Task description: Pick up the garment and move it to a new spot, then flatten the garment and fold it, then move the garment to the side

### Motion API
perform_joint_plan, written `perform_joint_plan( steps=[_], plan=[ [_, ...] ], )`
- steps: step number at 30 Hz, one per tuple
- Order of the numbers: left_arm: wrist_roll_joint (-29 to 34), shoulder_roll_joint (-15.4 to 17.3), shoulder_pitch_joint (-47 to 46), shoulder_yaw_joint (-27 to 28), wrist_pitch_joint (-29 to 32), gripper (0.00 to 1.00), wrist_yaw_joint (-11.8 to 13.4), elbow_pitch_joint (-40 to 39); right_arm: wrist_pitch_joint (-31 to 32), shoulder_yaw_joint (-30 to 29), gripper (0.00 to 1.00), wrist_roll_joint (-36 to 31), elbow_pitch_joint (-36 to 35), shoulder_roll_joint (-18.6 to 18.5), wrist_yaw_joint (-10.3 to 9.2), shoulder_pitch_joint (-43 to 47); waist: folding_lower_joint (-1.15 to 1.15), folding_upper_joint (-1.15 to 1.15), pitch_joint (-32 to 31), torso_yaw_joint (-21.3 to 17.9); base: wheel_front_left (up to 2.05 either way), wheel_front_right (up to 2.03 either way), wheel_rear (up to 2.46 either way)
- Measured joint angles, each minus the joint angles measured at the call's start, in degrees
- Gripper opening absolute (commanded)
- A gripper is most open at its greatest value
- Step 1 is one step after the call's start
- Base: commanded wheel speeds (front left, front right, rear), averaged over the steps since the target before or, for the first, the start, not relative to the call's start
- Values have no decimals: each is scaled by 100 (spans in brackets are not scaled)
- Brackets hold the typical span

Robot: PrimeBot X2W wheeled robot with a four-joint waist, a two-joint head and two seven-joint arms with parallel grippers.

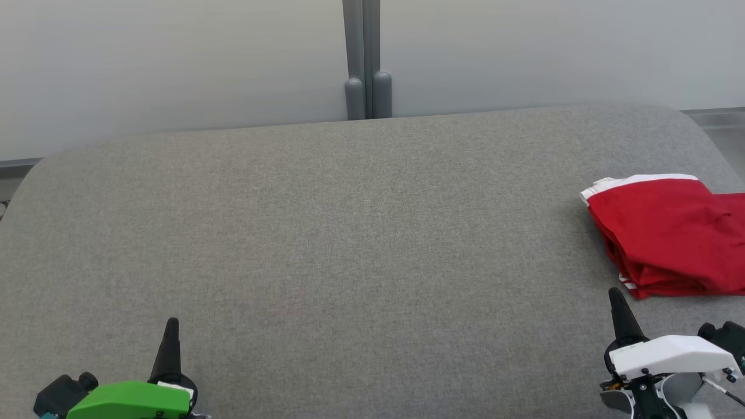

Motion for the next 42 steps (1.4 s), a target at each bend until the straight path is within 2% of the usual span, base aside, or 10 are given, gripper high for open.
perform_joint_plan(
  steps=[42],
  plan=[
    [-1920, -81, -346, 355, 564, 0, 1, -272, 564, 14, 0, 2550, -107, -29, -3, -286, 0, 0, 99, -31, 0, 0, 0]
  ],
)
